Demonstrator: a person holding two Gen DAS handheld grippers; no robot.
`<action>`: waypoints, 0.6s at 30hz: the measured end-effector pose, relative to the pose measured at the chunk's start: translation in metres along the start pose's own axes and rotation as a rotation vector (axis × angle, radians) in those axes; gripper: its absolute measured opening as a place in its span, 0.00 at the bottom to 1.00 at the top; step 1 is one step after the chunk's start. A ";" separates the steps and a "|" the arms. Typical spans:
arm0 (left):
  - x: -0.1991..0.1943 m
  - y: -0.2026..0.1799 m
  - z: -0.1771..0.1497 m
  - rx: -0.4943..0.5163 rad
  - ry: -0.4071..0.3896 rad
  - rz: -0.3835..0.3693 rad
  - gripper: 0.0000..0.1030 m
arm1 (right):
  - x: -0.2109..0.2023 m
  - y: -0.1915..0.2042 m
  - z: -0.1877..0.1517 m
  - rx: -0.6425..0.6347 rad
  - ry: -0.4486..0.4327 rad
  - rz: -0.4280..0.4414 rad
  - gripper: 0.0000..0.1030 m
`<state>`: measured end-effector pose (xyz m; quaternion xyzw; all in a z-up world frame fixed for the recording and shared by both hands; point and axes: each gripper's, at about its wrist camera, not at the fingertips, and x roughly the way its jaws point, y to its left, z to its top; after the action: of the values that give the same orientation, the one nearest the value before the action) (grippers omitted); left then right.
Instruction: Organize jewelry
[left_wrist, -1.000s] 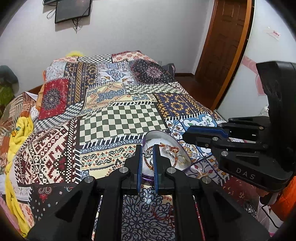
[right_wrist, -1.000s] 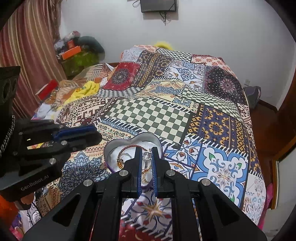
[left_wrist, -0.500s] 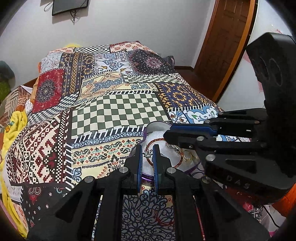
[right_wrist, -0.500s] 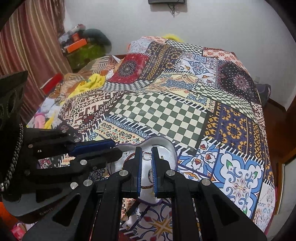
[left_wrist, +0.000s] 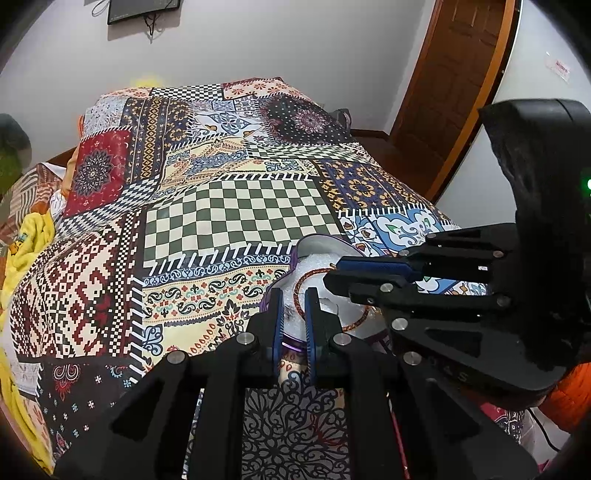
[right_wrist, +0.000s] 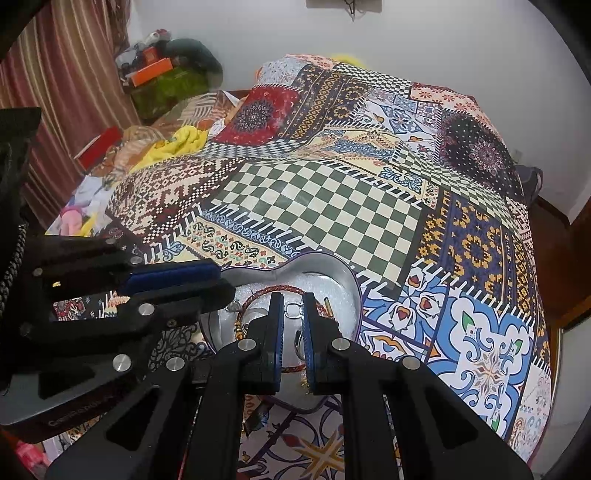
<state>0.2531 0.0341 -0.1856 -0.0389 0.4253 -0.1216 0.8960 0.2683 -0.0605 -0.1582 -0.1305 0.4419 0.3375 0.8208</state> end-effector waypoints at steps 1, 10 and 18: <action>-0.001 -0.001 0.000 0.004 -0.001 0.004 0.09 | 0.000 0.000 0.000 -0.001 0.003 0.001 0.08; -0.015 -0.005 0.001 0.014 -0.027 0.023 0.09 | -0.003 0.002 0.001 -0.005 0.014 -0.008 0.08; -0.033 -0.007 0.004 0.011 -0.049 0.032 0.09 | -0.019 0.006 0.001 -0.007 -0.010 -0.024 0.12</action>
<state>0.2345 0.0352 -0.1570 -0.0302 0.4030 -0.1086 0.9082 0.2580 -0.0638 -0.1416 -0.1372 0.4351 0.3299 0.8265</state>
